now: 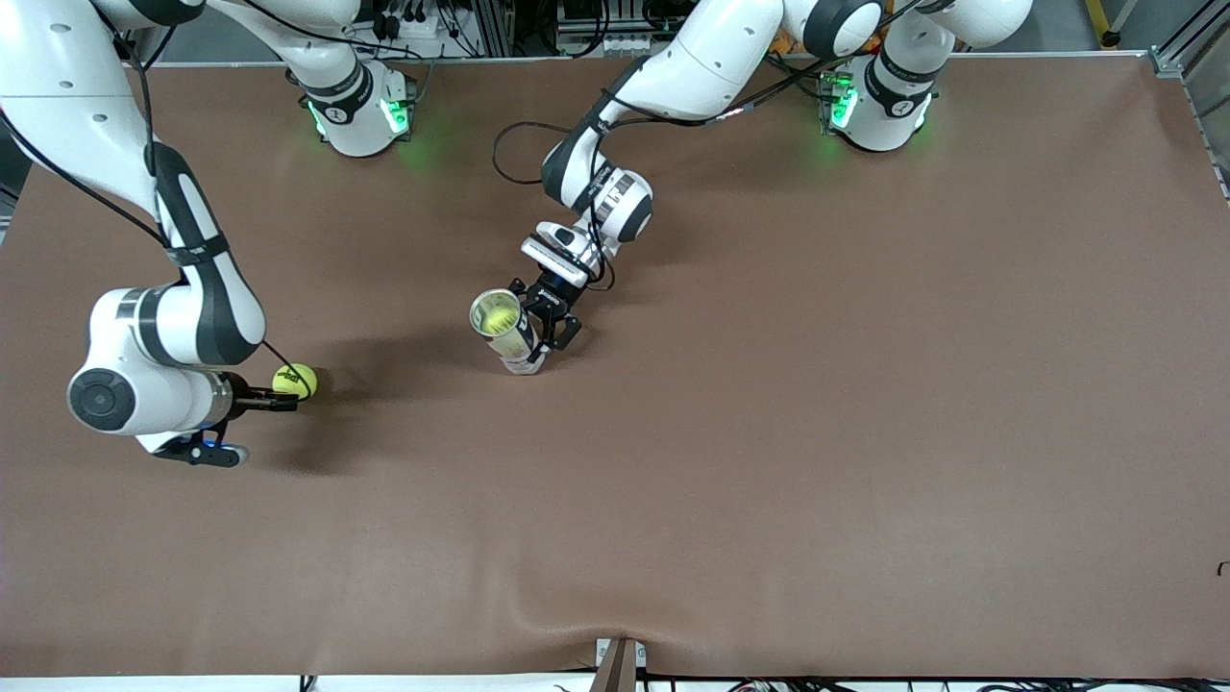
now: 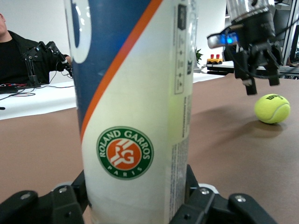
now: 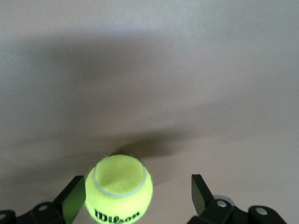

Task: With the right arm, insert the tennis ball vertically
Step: 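Close the right gripper on the second tennis ball, then carry the second ball over the can and lower it in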

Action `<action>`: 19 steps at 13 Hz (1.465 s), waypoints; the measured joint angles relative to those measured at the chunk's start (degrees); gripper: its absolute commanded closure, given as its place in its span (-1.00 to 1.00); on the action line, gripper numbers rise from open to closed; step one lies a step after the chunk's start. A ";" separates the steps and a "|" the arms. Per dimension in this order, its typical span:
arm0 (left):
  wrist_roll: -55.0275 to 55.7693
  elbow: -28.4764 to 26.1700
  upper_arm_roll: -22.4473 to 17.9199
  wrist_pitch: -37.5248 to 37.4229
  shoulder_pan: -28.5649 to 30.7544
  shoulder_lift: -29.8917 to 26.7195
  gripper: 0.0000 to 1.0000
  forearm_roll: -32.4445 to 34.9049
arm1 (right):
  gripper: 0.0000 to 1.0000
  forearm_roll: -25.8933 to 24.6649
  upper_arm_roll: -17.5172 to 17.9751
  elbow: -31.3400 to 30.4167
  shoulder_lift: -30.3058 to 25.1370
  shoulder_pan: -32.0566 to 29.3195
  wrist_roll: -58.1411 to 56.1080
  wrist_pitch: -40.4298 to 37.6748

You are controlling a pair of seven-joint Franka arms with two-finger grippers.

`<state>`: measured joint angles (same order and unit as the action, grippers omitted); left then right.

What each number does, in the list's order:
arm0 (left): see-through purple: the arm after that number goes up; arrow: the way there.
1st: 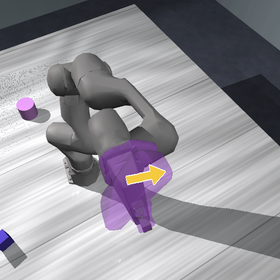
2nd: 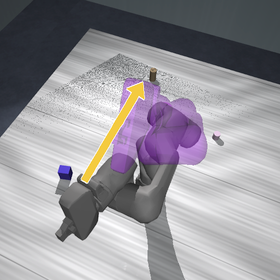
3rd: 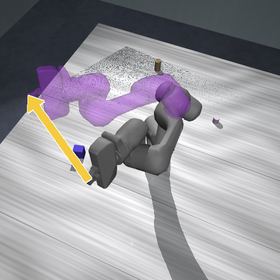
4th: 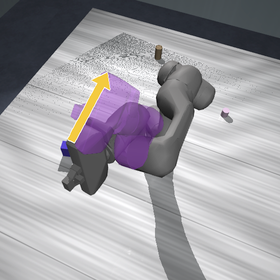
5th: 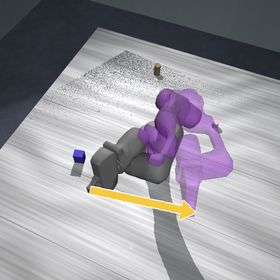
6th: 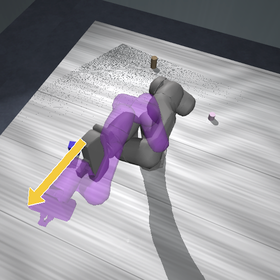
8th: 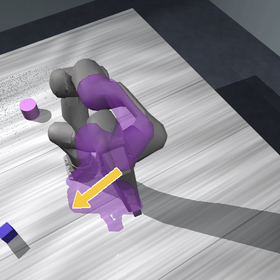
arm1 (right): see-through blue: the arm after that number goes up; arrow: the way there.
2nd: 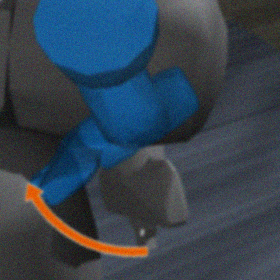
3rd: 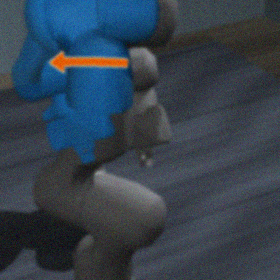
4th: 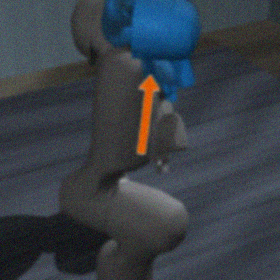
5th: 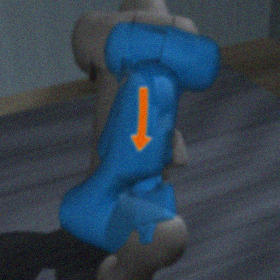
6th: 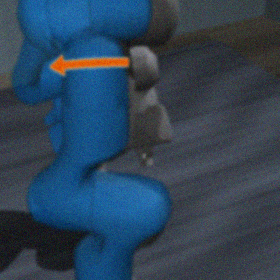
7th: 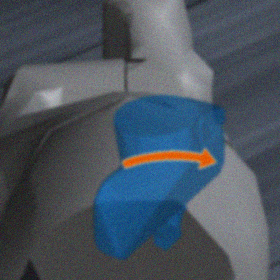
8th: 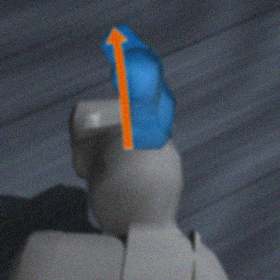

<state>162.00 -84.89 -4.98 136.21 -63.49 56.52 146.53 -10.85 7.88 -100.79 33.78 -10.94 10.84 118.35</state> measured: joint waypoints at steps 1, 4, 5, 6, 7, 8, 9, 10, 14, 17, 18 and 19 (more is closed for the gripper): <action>-0.01 0.00 0.08 0.04 0.21 0.00 -0.54 0.03 | -1.00 0.00 0.27 -0.93 0.00 0.05 0.00 0.65; -0.01 0.00 0.15 0.07 0.55 0.00 -0.54 0.08 | -1.00 0.01 0.94 -1.18 -0.03 0.12 0.04 0.71; -0.01 0.00 0.16 0.07 0.65 0.00 -0.54 0.09 | -1.00 0.01 1.04 -1.26 -0.04 0.14 0.04 0.72; -0.01 0.00 0.16 0.07 0.71 0.00 -0.54 0.10 | -1.00 0.01 1.09 -1.55 -0.04 0.15 0.04 0.98; -0.01 0.00 0.17 0.08 0.71 0.00 -0.54 0.10 | -1.00 0.01 1.10 -2.20 -0.04 0.14 0.04 1.79; -0.01 0.00 0.17 0.08 0.72 0.00 -0.54 0.10 | -1.00 0.01 1.10 -3.16 -0.04 0.14 0.04 2.89; -0.01 0.00 0.18 0.08 0.72 0.00 -0.54 0.10 | -0.42 0.01 1.09 -4.12 -0.03 0.13 0.04 3.70; -0.01 0.00 0.18 0.08 0.73 0.00 -0.54 0.11 | 0.22 0.01 1.07 -4.77 -0.03 0.11 0.04 4.04; -0.05 -0.02 0.16 0.14 1.33 0.00 -0.56 2.00 | 1.00 0.02 1.30 -4.46 -0.47 0.14 0.04 3.57; -0.07 -0.01 0.28 0.20 2.32 0.00 -0.56 2.49 | 1.00 3.42 3.09 5.37 -1.10 1.14 1.85 -10.54; -0.08 -0.01 0.30 0.21 2.32 0.00 -0.57 2.49 | 1.00 6.13 3.32 10.19 -1.66 2.26 3.14 -17.35; -0.10 -0.02 0.30 0.22 2.32 -0.01 -0.57 2.49 | 1.00 9.06 3.45 14.25 -2.35 3.61 5.02 -22.64</action>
<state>161.90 -84.91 -4.67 136.43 -61.17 56.51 149.02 -1.79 11.34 -86.54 31.43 -7.33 15.86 95.71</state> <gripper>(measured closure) 0.216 0.330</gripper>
